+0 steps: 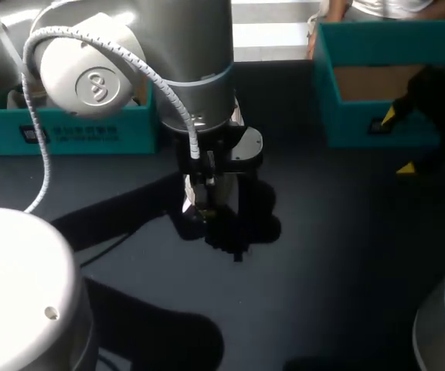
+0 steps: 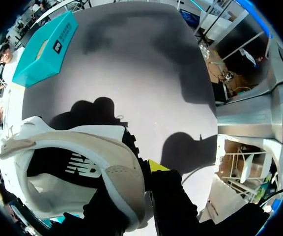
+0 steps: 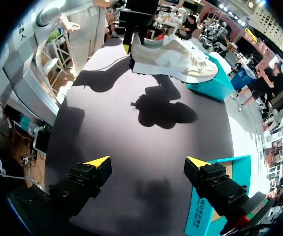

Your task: Take the shoe out of the shoebox, open the shoe tongue, remove and reinsert the insole, then place the shoe into the shoebox

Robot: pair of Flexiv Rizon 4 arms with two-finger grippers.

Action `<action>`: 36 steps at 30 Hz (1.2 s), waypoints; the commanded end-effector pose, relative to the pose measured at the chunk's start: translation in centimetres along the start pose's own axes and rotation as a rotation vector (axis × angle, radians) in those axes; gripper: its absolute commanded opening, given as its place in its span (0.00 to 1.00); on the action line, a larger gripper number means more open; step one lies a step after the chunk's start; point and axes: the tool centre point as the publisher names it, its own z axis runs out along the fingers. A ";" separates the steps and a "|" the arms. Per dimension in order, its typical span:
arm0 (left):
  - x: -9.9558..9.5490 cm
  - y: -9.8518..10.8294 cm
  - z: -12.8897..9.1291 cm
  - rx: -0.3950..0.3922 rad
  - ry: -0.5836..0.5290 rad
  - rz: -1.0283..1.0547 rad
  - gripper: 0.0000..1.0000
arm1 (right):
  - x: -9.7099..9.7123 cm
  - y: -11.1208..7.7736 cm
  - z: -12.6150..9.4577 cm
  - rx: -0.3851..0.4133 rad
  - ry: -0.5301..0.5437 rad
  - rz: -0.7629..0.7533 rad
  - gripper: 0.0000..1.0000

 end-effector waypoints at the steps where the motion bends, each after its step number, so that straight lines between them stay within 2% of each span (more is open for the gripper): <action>1: -0.2 0.9 -0.8 0.034 -0.013 0.000 0.00 | -0.2 0.1 0.1 0.003 0.003 0.001 1.00; 3: -1.0 2.2 -1.9 0.010 0.022 0.026 0.00 | -0.2 0.1 0.1 0.003 0.003 0.001 1.00; 8: -4.3 6.2 -4.5 0.041 0.023 -0.001 0.00 | -0.2 0.1 0.1 0.003 0.003 0.001 1.00; 14: -8.8 12.4 -6.9 0.036 0.057 -0.014 0.00 | -0.2 0.1 0.1 0.003 0.003 0.001 1.00; 18: -11.4 17.1 -7.5 0.018 0.046 0.045 0.00 | -0.2 0.1 0.1 0.003 0.003 0.001 1.00; 24: -14.9 22.8 -8.2 0.000 -0.004 -0.022 0.00 | -0.2 0.1 0.1 0.003 0.003 0.001 1.00; 27: -16.1 25.2 -8.7 -0.026 0.018 -0.054 0.00 | -0.2 0.1 0.1 0.003 0.003 0.001 1.00; 36: -16.1 25.2 -8.7 -0.026 0.018 -0.054 0.00 | -0.2 0.1 0.1 0.003 0.003 0.001 1.00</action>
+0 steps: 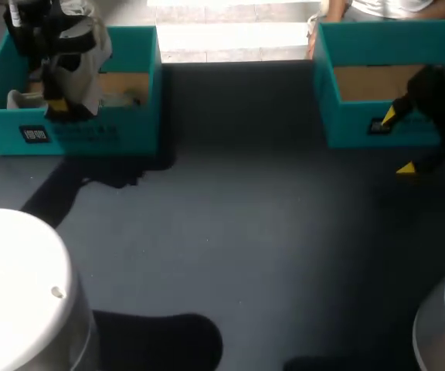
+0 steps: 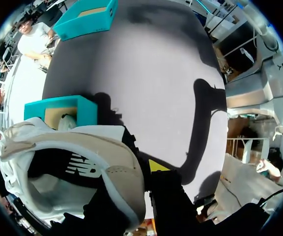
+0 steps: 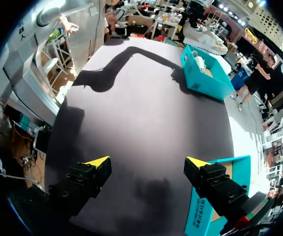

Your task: Take the shoe out of the shoebox, open the shoe tongue, remove and reinsert the insole, then place the shoe into the shoebox

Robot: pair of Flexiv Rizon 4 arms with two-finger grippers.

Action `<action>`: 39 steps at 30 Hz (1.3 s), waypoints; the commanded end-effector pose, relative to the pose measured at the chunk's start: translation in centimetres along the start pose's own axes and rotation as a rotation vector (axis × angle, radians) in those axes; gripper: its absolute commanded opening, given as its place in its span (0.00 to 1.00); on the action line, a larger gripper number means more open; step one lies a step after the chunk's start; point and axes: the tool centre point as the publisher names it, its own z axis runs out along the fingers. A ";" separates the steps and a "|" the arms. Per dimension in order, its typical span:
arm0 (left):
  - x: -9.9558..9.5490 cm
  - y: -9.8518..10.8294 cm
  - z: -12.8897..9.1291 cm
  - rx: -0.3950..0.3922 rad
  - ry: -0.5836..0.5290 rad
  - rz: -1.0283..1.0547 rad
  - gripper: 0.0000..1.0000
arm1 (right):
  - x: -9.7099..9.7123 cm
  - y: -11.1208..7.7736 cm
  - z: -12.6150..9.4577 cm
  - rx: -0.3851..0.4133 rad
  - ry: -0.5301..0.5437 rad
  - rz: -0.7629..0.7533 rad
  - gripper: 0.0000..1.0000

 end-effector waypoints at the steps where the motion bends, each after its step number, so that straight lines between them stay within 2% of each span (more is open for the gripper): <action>1: 0.3 0.4 -0.1 0.008 -0.008 0.001 0.00 | -0.1 0.1 0.1 0.003 0.003 0.001 1.00; 10: 0.3 0.4 -0.1 0.008 -0.008 0.001 0.00 | -0.1 0.1 0.1 0.003 0.003 0.001 1.00; 16: -1.7 2.9 0.2 -0.024 -0.022 0.061 0.00 | -0.1 0.1 0.1 0.003 0.003 0.001 1.00; 20: -3.6 5.1 0.6 -0.057 -0.050 0.070 0.00 | -0.1 0.1 0.1 0.003 0.003 0.001 1.00; 26: -6.9 9.1 0.7 -0.067 -0.067 0.110 0.00 | -0.1 0.1 0.1 0.003 0.003 0.001 1.00; 32: -10.4 12.7 -0.7 -0.044 -0.081 0.113 0.00 | -0.1 0.1 0.1 0.003 0.003 0.001 1.00; 39: -15.7 15.8 -1.8 -0.011 -0.069 0.046 0.00 | -0.1 0.1 0.1 0.003 0.003 0.001 1.00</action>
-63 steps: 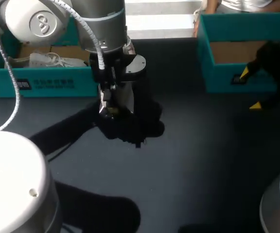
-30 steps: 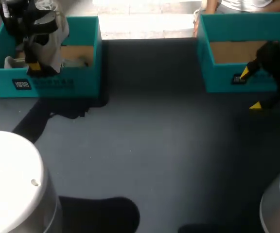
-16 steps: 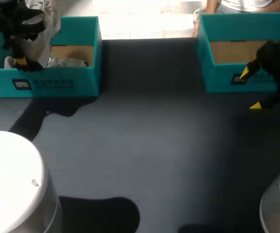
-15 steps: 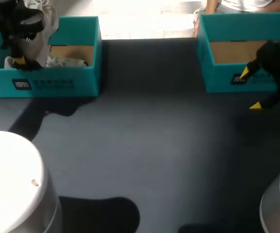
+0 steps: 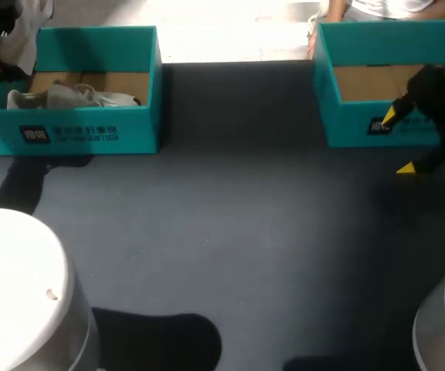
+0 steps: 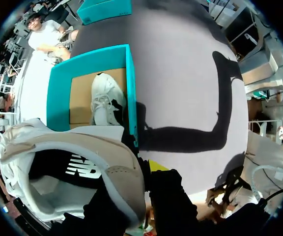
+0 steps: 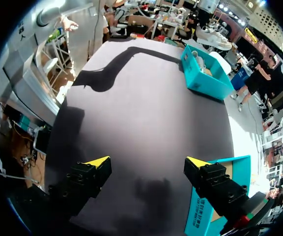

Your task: Take the shoe out of the shoebox, open the shoe tongue, remove and reinsert the insole, then place the shoe into the shoebox

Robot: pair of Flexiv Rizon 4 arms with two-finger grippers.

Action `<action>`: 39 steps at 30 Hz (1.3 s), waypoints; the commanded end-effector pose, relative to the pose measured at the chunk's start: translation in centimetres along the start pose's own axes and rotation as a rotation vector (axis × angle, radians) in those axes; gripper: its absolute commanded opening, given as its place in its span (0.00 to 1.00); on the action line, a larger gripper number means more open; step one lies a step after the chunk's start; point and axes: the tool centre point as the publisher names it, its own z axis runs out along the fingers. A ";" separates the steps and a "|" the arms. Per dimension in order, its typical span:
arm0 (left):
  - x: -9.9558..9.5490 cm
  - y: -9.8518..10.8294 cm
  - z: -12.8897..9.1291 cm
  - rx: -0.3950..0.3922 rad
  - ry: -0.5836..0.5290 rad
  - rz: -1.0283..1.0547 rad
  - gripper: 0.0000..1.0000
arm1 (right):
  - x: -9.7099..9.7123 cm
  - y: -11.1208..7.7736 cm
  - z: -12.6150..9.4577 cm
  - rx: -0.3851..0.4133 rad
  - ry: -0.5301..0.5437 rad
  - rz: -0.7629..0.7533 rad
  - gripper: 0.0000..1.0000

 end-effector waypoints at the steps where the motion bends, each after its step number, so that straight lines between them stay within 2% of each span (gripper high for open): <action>1: -4.0 1.7 -0.2 0.023 0.060 -0.002 0.00 | -0.2 0.1 0.1 0.003 0.003 0.001 1.00; 9: -8.2 3.6 0.0 -0.008 0.055 -0.085 0.00 | -0.2 0.1 0.1 0.003 0.003 0.001 1.00; 27: -8.2 3.6 0.0 -0.008 0.055 -0.085 0.00 | -0.2 0.1 0.1 0.003 0.003 0.001 1.00; 28: -8.3 4.1 0.1 0.008 0.057 0.047 0.00 | -0.2 0.1 0.1 0.003 0.003 0.001 1.00; 30: -8.9 5.1 0.5 -0.015 0.057 0.174 0.00 | -0.2 0.1 0.1 0.003 0.003 0.001 1.00; 32: -9.1 5.9 1.1 -0.068 0.072 0.409 0.00 | -0.2 0.1 0.1 0.003 0.003 0.001 1.00; 33: -9.3 6.2 1.3 -0.108 0.015 0.453 0.00 | -0.2 0.1 0.1 0.003 0.003 0.001 1.00; 34: -9.3 6.6 1.5 -0.157 0.025 0.574 0.00 | -0.2 0.1 0.1 0.003 0.003 0.001 1.00; 35: -9.2 7.0 1.5 -0.162 -0.003 0.648 0.00 | -0.2 0.1 0.1 0.003 0.003 0.001 1.00; 38: -9.7 8.0 1.3 -0.169 0.025 0.848 0.00 | -0.2 0.1 0.1 0.003 0.003 0.001 1.00; 39: -10.1 8.1 1.2 -0.193 0.045 0.898 0.00 | -0.2 0.1 0.1 0.003 0.003 0.001 1.00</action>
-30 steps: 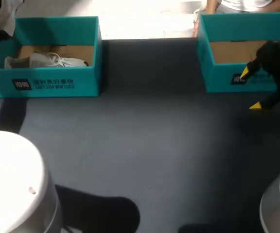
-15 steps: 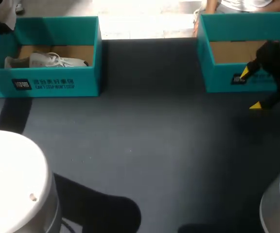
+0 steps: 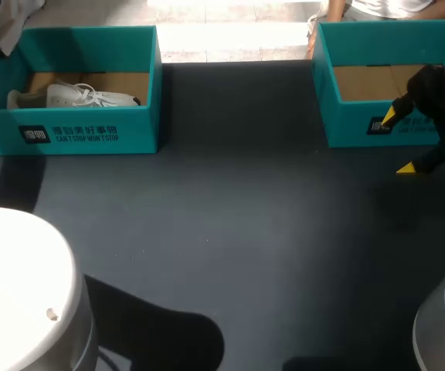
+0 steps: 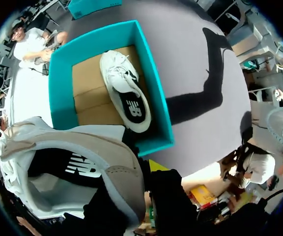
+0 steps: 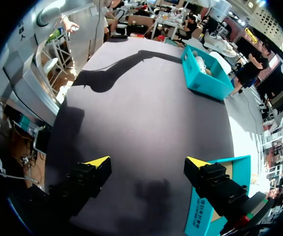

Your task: Take the shoe out of the shoebox, open the shoe tongue, remove and reinsert the insole, then place the shoe into the shoebox

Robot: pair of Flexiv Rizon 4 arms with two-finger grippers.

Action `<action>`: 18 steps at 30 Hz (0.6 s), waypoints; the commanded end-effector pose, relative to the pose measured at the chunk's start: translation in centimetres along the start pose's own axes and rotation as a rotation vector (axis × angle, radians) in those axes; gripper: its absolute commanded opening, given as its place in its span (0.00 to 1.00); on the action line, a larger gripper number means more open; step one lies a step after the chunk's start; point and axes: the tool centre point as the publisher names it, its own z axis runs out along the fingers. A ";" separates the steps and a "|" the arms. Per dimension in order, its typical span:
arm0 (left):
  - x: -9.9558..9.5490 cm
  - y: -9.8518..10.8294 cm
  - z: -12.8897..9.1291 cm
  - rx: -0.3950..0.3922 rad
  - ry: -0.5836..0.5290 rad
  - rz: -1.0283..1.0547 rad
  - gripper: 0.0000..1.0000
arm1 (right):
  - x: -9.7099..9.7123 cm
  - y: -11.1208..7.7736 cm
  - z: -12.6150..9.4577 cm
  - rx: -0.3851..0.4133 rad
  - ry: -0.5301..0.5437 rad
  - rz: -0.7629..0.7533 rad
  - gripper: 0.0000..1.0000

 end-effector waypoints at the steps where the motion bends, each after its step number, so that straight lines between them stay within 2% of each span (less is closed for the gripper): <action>1: -0.7 1.0 -0.3 -0.177 -0.021 0.709 0.00 | -0.1 0.1 0.1 0.003 0.003 0.001 1.00; 3: -1.1 1.5 -0.4 -0.262 -0.021 0.830 0.00 | -0.1 0.1 0.1 0.003 0.003 0.001 1.00; 6: -1.0 2.5 -1.0 -0.310 -0.025 1.037 0.00 | -0.1 0.1 0.1 0.003 0.003 0.001 1.00; 8: -1.0 2.7 -1.2 -0.337 -0.020 1.105 0.00 | -0.1 0.1 0.1 0.003 0.003 0.001 1.00; 18: -1.0 2.7 -1.2 -0.337 -0.020 1.105 0.00 | -0.1 0.1 0.1 0.003 0.003 0.001 1.00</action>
